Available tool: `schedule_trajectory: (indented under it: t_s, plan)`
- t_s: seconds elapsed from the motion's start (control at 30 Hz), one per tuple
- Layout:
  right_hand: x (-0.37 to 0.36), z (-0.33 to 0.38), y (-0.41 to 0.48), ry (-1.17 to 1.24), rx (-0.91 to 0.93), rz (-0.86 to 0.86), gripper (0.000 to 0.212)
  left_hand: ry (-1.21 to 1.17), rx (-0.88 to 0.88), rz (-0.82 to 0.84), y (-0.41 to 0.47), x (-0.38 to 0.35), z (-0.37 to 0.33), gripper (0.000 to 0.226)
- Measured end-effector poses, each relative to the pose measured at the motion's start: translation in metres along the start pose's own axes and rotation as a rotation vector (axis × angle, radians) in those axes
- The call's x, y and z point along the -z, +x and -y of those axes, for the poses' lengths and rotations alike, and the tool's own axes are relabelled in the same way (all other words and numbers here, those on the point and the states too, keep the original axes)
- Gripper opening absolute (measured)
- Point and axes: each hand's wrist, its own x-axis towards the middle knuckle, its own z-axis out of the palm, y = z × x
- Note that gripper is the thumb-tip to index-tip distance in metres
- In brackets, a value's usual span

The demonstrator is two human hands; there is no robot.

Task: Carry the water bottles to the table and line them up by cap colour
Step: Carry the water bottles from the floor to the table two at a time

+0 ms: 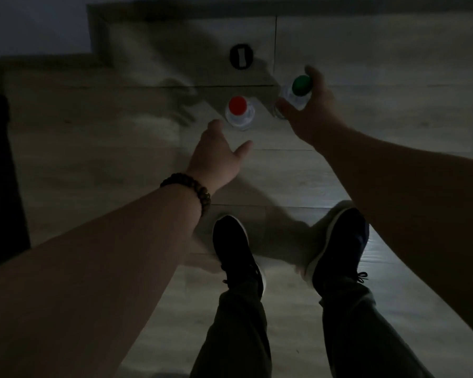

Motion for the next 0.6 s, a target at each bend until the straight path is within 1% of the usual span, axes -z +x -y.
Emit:
schedule_trajectory:
  t_s: [0.1,0.17,0.27,0.37,0.5,0.6]
  plan:
    - [-0.006,-0.001,0.013,-0.057,0.083,-0.012,0.058,-0.032,-0.062,-0.039,0.020,-0.003,-0.001,0.085]
    - [-0.003,0.000,0.012,-0.052,0.088,-0.004,0.052,-0.063,-0.111,-0.082,0.030,-0.003,-0.004,0.081]
    - [0.008,0.001,-0.002,-0.075,0.093,0.015,0.053,-0.094,-0.161,-0.107,0.042,-0.005,-0.009,0.064]
    - [0.020,0.000,-0.028,-0.131,0.134,-0.016,0.052,-0.080,-0.140,-0.076,0.051,-0.007,-0.013,0.060]
    - [0.031,0.001,-0.055,-0.135,0.147,0.002,0.048,-0.074,-0.138,-0.136,0.054,-0.009,-0.014,0.051]
    - [0.039,0.000,-0.075,-0.174,0.149,0.018,0.048,-0.105,-0.126,-0.146,0.037,-0.004,-0.017,0.043]
